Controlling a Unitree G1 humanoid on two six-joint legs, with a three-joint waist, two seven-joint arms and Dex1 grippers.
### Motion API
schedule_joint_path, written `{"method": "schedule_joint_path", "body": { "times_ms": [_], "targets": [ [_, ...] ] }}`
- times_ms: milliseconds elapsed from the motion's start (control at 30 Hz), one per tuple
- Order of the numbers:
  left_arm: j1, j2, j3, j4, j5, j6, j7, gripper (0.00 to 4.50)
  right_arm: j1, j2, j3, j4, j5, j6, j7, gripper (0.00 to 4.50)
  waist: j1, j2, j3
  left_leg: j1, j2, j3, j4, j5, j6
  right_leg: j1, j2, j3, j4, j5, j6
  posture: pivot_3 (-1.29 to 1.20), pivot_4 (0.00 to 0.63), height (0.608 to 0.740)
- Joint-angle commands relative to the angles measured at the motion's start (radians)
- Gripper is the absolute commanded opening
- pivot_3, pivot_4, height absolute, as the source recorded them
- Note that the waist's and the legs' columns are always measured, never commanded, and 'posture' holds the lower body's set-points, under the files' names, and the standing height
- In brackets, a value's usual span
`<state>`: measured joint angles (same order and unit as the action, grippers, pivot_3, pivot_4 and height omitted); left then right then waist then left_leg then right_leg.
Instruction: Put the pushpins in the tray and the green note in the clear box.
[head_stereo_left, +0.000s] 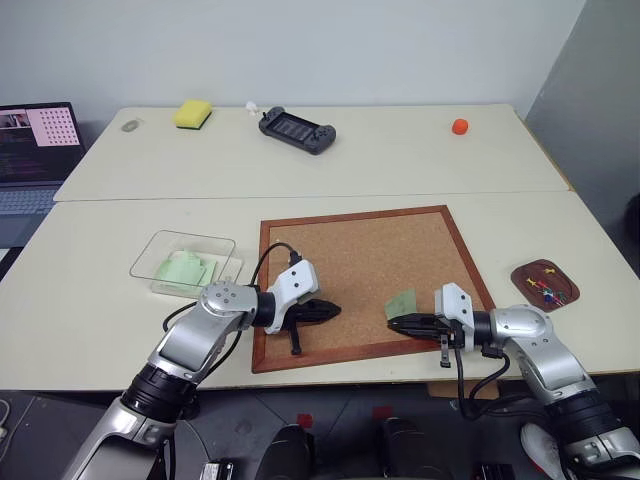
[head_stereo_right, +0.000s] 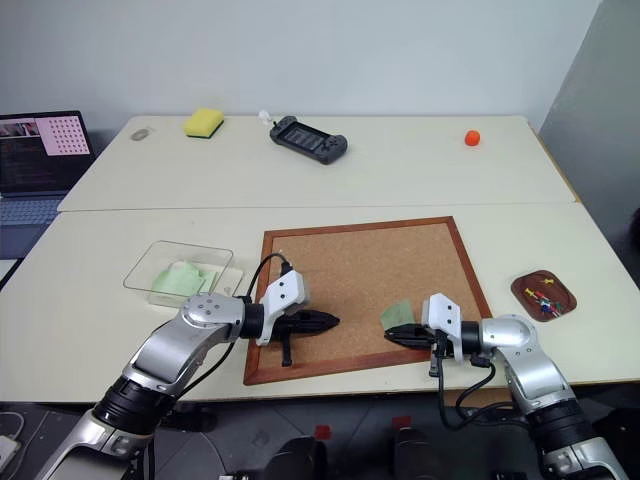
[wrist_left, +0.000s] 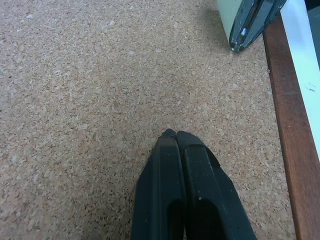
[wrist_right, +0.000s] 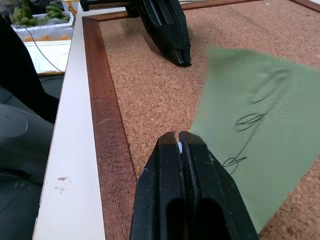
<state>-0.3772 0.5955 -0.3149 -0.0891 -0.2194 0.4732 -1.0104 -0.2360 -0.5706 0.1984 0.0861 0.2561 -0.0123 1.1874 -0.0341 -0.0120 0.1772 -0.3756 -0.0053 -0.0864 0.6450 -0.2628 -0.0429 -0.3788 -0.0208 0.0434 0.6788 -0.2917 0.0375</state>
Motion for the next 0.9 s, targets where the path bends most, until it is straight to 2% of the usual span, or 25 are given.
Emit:
{"method": "schedule_joint_path", "body": {
  "times_ms": [33, 233, 567, 800, 867, 900],
  "targets": [
    [0.033, 0.015, -0.031, -0.002, 0.029, 0.03, -0.002, 0.0, -0.019, 0.007, -0.024, 0.005, 0.012, 0.015, -0.013, 0.04, 0.0, 0.0, 0.0, 0.0, 0.0, 0.0, 0.0, 0.0, 0.0, 0.0, 0.0, 0.0, 0.0, 0.0, 0.0, 0.0, 0.15, 0.74],
    [0.031, 0.015, -0.032, -0.001, 0.029, 0.031, -0.001, 0.0, -0.026, 0.013, -0.05, -0.038, 0.065, 0.07, -0.018, 0.04, 0.0, 0.0, 0.0, 0.0, 0.0, 0.0, 0.0, 0.0, 0.0, 0.0, 0.0, 0.0, 0.0, 0.0, 0.0, 0.0, 0.15, 0.74],
    [0.031, 0.013, -0.031, 0.0, 0.025, 0.03, 0.0, 0.0, -0.026, -0.036, -0.121, -0.272, 0.166, 0.229, -0.054, 0.04, 0.001, 0.0, 0.0, -0.001, 0.0, -0.001, 0.0, 0.0, 0.0, -0.001, 0.0, 0.0, 0.001, 0.0, 0.0, 0.0, 0.15, 0.74],
    [0.021, -0.007, -0.023, 0.011, 0.016, 0.028, 0.011, 0.0, -0.043, -0.047, -0.149, -0.283, 0.163, 0.249, -0.094, 0.04, 0.001, 0.0, 0.0, -0.001, 0.0, -0.001, 0.0, 0.0, 0.0, -0.001, 0.0, 0.0, 0.0, 0.0, 0.0, 0.0, 0.15, 0.74],
    [0.013, -0.033, 0.018, -0.004, -0.042, 0.076, 0.018, 0.0, -0.053, -0.049, -0.152, -0.281, 0.155, 0.244, -0.103, 0.04, 0.002, 0.0, 0.0, -0.001, 0.0, -0.001, 0.0, 0.0, 0.0, -0.001, -0.001, 0.0, 0.0, 0.0, 0.0, 0.0, 0.15, 0.74],
    [0.003, -0.06, 0.06, -0.016, -0.097, 0.132, 0.034, 0.2, -0.058, -0.051, -0.15, -0.28, 0.145, 0.233, -0.105, 0.0, 0.002, 0.0, 0.0, -0.001, 0.0, -0.001, 0.0, 0.0, 0.0, -0.001, -0.001, 0.0, 0.0, 0.0, 0.0, 0.0, 0.15, 0.74]
  ]
}}
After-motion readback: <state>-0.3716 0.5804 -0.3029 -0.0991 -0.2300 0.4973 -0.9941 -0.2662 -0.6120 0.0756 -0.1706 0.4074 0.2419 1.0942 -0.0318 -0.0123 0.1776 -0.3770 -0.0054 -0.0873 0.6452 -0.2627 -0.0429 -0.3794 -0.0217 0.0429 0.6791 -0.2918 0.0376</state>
